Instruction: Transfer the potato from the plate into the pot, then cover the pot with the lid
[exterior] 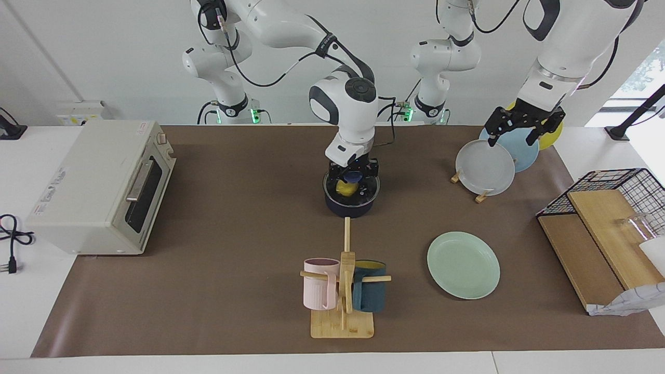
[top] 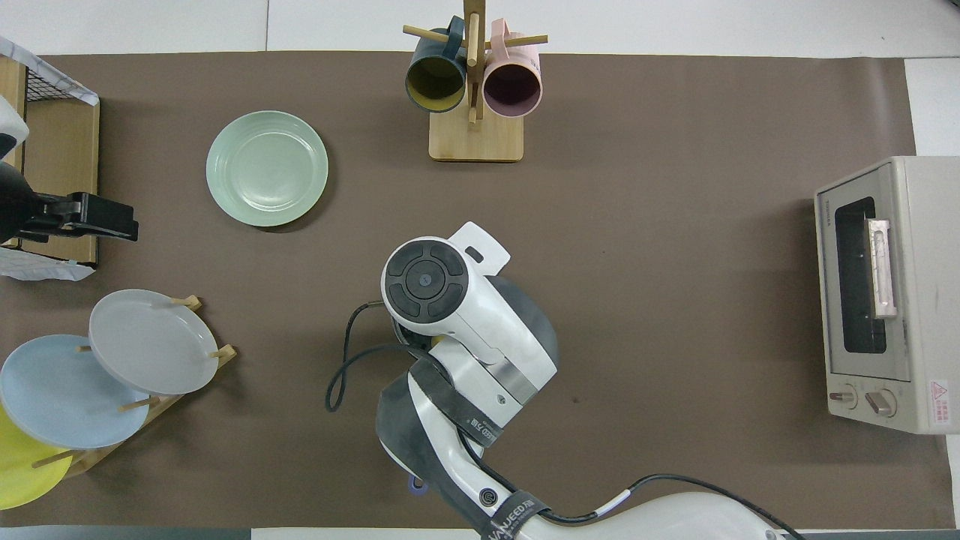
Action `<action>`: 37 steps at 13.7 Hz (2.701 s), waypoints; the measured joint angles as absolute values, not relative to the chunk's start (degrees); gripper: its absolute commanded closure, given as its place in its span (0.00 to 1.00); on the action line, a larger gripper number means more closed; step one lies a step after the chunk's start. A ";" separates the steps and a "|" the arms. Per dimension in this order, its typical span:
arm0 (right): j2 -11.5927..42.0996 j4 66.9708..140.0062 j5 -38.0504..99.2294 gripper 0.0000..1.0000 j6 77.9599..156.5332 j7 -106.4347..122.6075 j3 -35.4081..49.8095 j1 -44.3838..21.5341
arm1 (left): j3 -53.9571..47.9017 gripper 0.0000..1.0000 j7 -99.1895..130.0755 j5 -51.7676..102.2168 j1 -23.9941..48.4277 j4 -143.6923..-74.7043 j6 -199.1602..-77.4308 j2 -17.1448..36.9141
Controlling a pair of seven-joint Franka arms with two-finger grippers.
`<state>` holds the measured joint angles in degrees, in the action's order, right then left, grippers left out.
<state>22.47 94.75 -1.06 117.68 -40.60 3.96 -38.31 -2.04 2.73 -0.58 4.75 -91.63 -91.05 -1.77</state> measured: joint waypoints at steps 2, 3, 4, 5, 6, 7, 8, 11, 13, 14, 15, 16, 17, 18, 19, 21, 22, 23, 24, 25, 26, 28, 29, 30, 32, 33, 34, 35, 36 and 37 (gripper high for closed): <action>22.46 95.17 -0.92 1.00 117.57 -40.71 3.96 -38.50 | -2.06 0.00 2.73 -0.58 4.80 -91.10 -90.74 -1.82; 22.41 95.39 -0.93 1.00 117.57 -40.71 3.96 -38.55 | -2.09 0.00 2.72 -0.58 4.89 -91.10 -90.58 -1.89; 22.36 95.50 -0.95 1.00 117.57 -40.71 3.96 -38.58 | -2.14 0.00 2.71 -0.58 4.98 -91.13 -90.33 -1.94; 22.27 95.67 -0.98 1.00 117.57 -40.71 3.96 -38.60 | -2.21 0.00 2.71 -0.58 5.03 -91.23 -90.13 -1.99; 22.12 95.90 -1.05 1.00 117.60 -40.71 3.96 -38.61 | -2.23 0.00 2.71 -0.58 5.04 -91.41 -89.98 -2.04; 22.05 96.02 -1.09 1.00 117.65 -40.71 3.94 -38.61 | -2.22 0.00 2.71 -0.58 5.03 -91.62 -89.58 -2.09; 22.00 96.12 -1.11 1.00 117.74 -40.71 3.94 -38.61 | -2.21 0.00 2.71 -0.58 5.04 -92.00 -88.97 -2.22; 21.74 96.59 -1.14 0.32 118.05 -40.71 3.88 -38.61 | -2.19 0.00 2.71 -0.58 5.04 -92.95 -88.64 -2.54; 21.65 96.80 -1.13 0.00 118.26 -40.71 3.90 -38.61 | -2.15 0.00 2.71 -0.52 5.04 -93.01 -88.67 -2.54; 21.60 96.84 -1.13 0.00 118.27 -40.71 3.93 -38.62 | -2.13 0.00 2.71 -0.38 5.08 -93.01 -88.80 -2.54; 21.49 96.83 -1.13 0.00 118.27 -40.71 3.94 -38.62 | -2.04 0.00 2.72 -0.22 5.09 -93.01 -88.94 -2.54; 21.35 96.79 -1.13 0.00 118.26 -40.71 3.94 -38.63 | -1.94 0.00 2.72 -0.12 5.10 -93.01 -88.96 -2.54; 21.17 96.65 -1.13 0.00 118.26 -40.71 3.92 -38.62 | -1.86 0.00 2.72 -0.06 5.10 -93.01 -88.98 -2.54; 20.98 96.26 -1.13 0.00 118.22 -40.71 3.88 -38.58 | -1.81 0.00 2.72 -0.01 5.10 -93.01 -88.99 -2.54; 20.70 95.50 -1.13 0.00 117.97 -40.71 3.75 -38.46 | -1.78 0.00 2.72 0.03 5.10 -93.01 -89.02 -2.54; 19.64 92.60 -1.08 0.00 114.98 -40.71 3.29 -37.64 | -1.67 0.00 2.72 0.06 5.11 -93.01 -89.05 -2.55; 18.93 90.84 -1.05 0.00 113.10 -40.71 3.14 -36.81 | -1.60 0.00 2.72 0.06 5.12 -93.01 -89.06 -2.58; 18.16 89.11 -1.05 0.00 111.22 -40.71 3.11 -35.61 | -1.51 0.00 2.72 0.06 5.12 -93.01 -89.06 -2.62; 17.52 87.58 -1.13 0.00 109.19 -40.33 3.07 -34.24 | -1.44 0.00 2.72 0.06 5.11 -93.01 -89.06 -2.65; 16.87 86.30 -1.21 0.00 106.88 -38.35 3.01 -32.55 | -1.43 0.00 2.72 0.06 5.12 -93.01 -89.06 -2.68; 16.09 85.45 -1.31 0.00 104.46 -34.60 2.89 -30.40 | -1.43 0.00 2.72 0.06 5.14 -93.01 -89.06 -2.72; 14.00 84.91 -1.43 0.00 99.35 -23.48 2.52 -24.01 | -1.43 0.00 2.72 0.06 5.15 -93.01 -89.06 -2.76; 12.71 84.86 -1.42 0.00 96.99 -16.98 2.37 -19.87 | -1.42 0.00 2.72 0.06 5.15 -93.01 -89.06 -2.77; 11.40 84.85 -1.40 0.00 94.81 -10.88 2.31 -15.72 | -1.40 0.00 2.72 0.06 5.14 -93.01 -89.06 -2.77; 8.91 84.90 -1.40 0.00 90.62 -2.19 2.26 -9.41 | -1.24 0.00 2.72 0.06 5.12 -93.01 -89.06 -2.78; 7.70 84.98 -1.46 0.00 88.79 -0.45 2.25 -7.72 | -1.14 0.00 2.72 0.06 5.10 -93.01 -89.06 -2.78; 6.61 85.40 -1.51 0.00 87.74 0.03 2.27 -7.02 | -1.06 0.00 2.72 0.06 5.10 -93.01 -89.06 -2.79; 5.75 86.39 -1.53 0.00 87.64 0.04 2.31 -6.91 | -1.03 0.00 2.72 0.06 5.10 -93.01 -89.06 -2.79; 5.19 87.44 -1.53 0.00 87.65 0.04 2.35 -6.87 | -1.02 0.00 2.72 0.06 5.10 -93.01 -89.06 -2.79; 4.90 88.22 -1.53 0.00 87.66 0.04 2.36 -6.81 | -1.02 0.00 2.72 0.06 5.10 -93.01 -89.06 -2.79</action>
<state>4.90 88.22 -1.53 87.66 0.04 2.36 -6.81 -1.02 2.72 0.06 5.10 -93.01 -89.06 -2.79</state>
